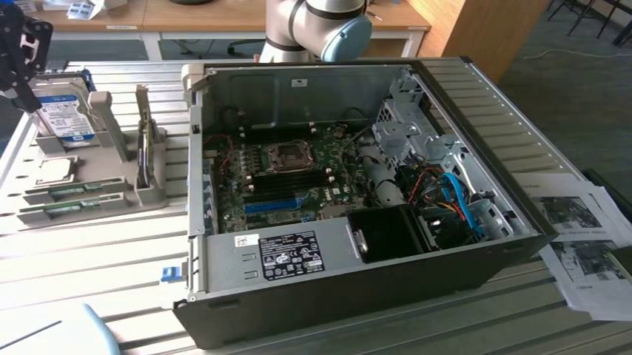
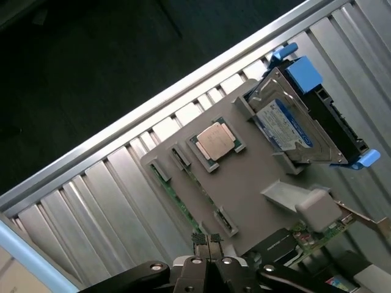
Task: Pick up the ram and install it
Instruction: 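Pick up the ram and move it above insertion slot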
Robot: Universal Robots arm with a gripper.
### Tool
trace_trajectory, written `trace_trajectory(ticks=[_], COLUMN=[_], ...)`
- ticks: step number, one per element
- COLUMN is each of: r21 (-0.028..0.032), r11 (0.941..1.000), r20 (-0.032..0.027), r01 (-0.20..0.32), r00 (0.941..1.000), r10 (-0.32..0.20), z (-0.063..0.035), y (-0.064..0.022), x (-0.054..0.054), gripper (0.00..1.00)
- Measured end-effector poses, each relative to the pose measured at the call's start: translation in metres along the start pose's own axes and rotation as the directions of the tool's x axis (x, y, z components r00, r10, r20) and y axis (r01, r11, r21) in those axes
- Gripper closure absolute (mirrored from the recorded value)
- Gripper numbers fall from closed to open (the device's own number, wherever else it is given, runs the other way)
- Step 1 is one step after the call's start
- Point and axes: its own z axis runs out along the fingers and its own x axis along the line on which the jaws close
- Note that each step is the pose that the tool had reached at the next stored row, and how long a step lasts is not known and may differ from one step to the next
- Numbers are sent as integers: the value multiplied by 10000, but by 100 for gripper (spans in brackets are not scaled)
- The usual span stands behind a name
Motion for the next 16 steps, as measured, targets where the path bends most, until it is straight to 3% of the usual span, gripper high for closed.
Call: trace_trajectory(ticks=[8, 16], r21=[20, 36], r11=[9962, 9849], r20=[-37, -76], r01=[869, 1731], r00=[9962, 9849], r10=[-869, -1730], z=[0, 0], y=[0, 0], x=[0, 0], gripper=[91, 91])
